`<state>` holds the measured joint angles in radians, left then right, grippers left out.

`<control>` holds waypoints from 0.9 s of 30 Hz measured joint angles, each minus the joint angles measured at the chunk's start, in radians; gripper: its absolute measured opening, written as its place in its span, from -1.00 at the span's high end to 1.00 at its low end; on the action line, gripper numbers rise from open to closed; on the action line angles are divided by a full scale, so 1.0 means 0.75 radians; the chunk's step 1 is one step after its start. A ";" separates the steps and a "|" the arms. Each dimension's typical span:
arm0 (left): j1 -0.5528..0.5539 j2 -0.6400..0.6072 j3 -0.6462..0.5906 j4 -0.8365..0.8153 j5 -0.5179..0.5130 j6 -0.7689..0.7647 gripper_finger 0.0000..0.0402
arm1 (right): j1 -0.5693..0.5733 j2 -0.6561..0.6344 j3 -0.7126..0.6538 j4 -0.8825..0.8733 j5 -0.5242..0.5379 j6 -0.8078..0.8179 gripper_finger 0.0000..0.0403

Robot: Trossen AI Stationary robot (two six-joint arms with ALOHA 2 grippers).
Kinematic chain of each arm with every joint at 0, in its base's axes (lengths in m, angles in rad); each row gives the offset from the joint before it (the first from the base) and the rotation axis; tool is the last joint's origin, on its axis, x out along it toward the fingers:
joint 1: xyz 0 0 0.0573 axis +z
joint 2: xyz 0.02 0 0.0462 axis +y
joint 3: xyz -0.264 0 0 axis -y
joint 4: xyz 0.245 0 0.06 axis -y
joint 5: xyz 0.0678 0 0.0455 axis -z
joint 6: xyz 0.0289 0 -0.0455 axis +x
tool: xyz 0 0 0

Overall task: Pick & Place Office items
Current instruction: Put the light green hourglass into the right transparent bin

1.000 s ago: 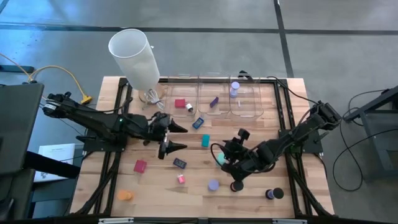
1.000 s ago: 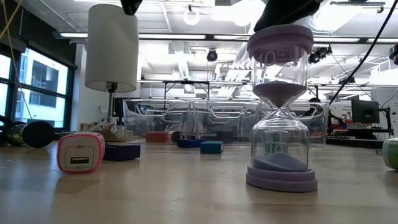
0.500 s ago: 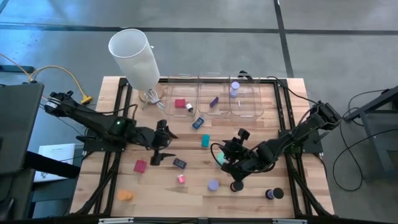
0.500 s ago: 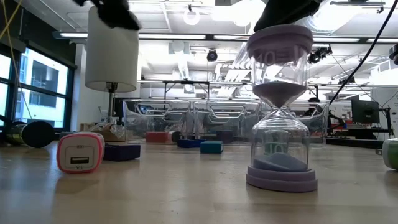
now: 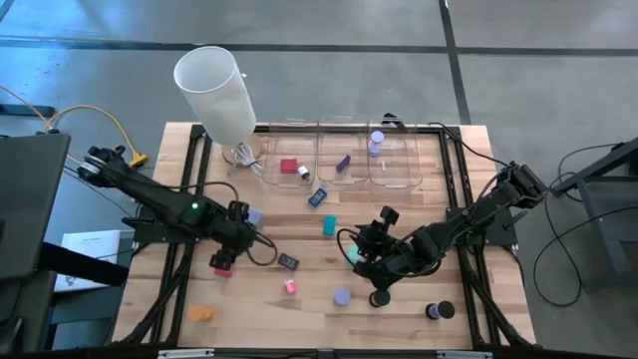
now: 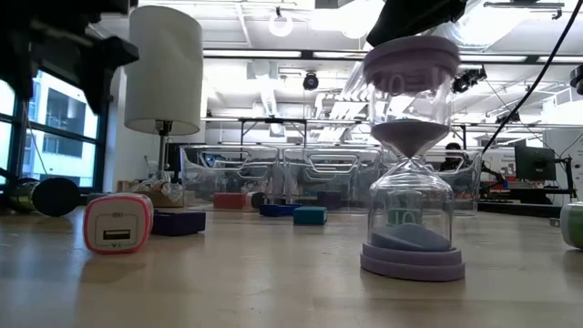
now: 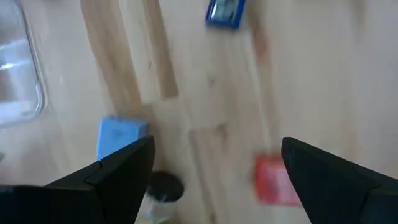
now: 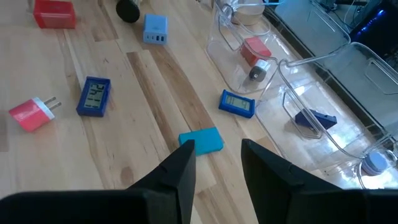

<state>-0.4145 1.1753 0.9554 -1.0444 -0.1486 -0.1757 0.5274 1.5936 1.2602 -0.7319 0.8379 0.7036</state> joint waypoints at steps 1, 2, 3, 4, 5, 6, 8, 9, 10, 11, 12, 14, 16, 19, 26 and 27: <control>0.000 0.024 0.000 -0.030 -0.012 0.030 -0.70 | 0.000 0.000 0.000 0.004 -0.001 0.000 0.42; 0.000 0.049 0.000 -0.057 -0.017 0.059 -0.70 | 0.000 0.000 0.000 0.005 -0.003 0.000 0.42; 0.000 0.073 0.000 -0.082 -0.018 0.069 -0.70 | 0.000 0.000 0.000 0.005 -0.004 -0.001 0.42; 0.000 0.099 0.000 -0.109 -0.018 0.064 -0.70 | 0.000 0.000 0.000 0.004 -0.004 -0.001 0.42; 0.002 0.126 0.000 -0.135 -0.018 0.046 -0.70 | 0.000 0.000 0.000 0.004 -0.004 -0.001 0.42; 0.005 0.153 -0.001 -0.151 -0.017 0.023 -0.70 | 0.000 0.000 0.000 0.005 -0.004 -0.001 0.42; 0.014 0.199 -0.001 -0.174 -0.017 -0.020 -0.70 | 0.000 0.000 0.000 0.004 -0.005 -0.001 0.42; 0.019 0.221 -0.001 -0.183 -0.017 -0.031 -0.70 | 0.000 0.000 0.000 0.004 -0.005 -0.001 0.42; 0.025 0.241 -0.001 -0.186 -0.016 -0.032 -0.70 | 0.000 0.000 0.000 0.004 -0.004 -0.001 0.42; 0.029 0.260 -0.001 -0.183 -0.014 -0.033 -0.70 | 0.000 0.000 0.000 0.004 -0.005 -0.001 0.42; 0.034 0.278 -0.001 -0.180 -0.014 -0.033 -0.70 | 0.000 0.000 0.000 0.003 -0.005 -0.001 0.42; 0.039 0.308 -0.001 -0.183 -0.014 -0.034 -0.70 | 0.000 0.000 0.000 0.002 -0.005 -0.001 0.42; 0.048 0.334 -0.001 -0.182 -0.014 -0.036 -0.70 | 0.000 0.000 0.000 0.000 -0.005 -0.001 0.42; 0.057 0.363 -0.001 -0.183 -0.013 -0.041 -0.70 | 0.000 0.000 0.000 -0.004 -0.006 -0.001 0.42; 0.062 0.382 -0.001 -0.178 -0.005 -0.085 -0.70 | 0.000 0.000 0.000 -0.005 -0.010 -0.001 0.42; 0.062 0.381 -0.001 -0.177 -0.005 -0.072 -0.70 | 0.000 0.000 0.000 -0.005 -0.009 -0.001 0.42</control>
<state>-0.3683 1.4612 0.9546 -1.1774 -0.1524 -0.2300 0.5274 1.5936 1.2602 -0.7353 0.8308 0.7026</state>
